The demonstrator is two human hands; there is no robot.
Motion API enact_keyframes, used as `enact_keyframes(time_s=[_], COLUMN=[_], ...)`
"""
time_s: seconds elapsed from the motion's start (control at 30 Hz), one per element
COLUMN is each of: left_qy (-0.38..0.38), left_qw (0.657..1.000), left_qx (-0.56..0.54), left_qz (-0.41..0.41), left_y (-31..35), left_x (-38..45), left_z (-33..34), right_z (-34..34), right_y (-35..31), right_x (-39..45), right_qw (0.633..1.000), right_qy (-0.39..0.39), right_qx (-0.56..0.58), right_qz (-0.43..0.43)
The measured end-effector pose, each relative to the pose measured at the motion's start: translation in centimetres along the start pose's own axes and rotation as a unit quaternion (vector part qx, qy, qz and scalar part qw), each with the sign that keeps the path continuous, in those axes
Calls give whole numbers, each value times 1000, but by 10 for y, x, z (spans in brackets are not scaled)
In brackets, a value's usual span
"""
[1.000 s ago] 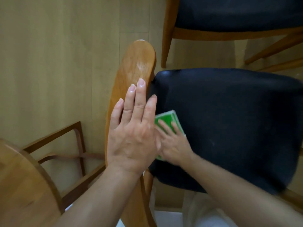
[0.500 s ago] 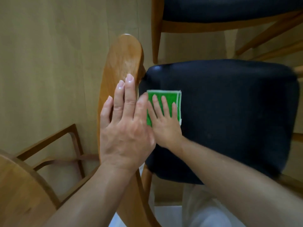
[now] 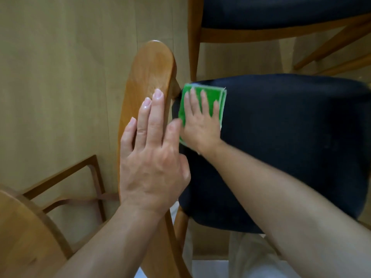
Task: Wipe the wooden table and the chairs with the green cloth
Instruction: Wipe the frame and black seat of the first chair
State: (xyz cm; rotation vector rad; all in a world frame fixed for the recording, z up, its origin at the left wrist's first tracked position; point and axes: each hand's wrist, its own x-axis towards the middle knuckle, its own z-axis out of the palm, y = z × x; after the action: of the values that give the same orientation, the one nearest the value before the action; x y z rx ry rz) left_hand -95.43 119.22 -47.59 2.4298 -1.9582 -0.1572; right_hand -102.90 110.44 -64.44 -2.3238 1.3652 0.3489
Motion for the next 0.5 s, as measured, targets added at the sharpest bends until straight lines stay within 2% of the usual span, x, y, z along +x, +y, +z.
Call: enact_keyframes(time_s=[0.07, 0.13, 0.23, 0.37, 0.5], left_qy=[-2, -5, -14, -26, -29], left_qw=[1000, 1000, 1000, 999, 999], left_qx=[-3, -4, -16, -25, 36], left_qz=[-1, -1, -3, 3, 24], left_y=[0, -1, -1, -2, 8], left_x=[-1, 0, 0, -1, -5], left_z=[0, 0, 0, 0, 5], right_z=[-17, -22, -7, 49, 81], right_y=[-3, -2, -2, -2, 9], right_x=[29, 34, -8, -106, -186], right_qw=[997, 996, 999, 999, 992], right_qy=[-3, -16, -33, -10, -81], right_qx=[41, 43, 39, -8, -27], right_qz=[70, 76, 16, -39, -98])
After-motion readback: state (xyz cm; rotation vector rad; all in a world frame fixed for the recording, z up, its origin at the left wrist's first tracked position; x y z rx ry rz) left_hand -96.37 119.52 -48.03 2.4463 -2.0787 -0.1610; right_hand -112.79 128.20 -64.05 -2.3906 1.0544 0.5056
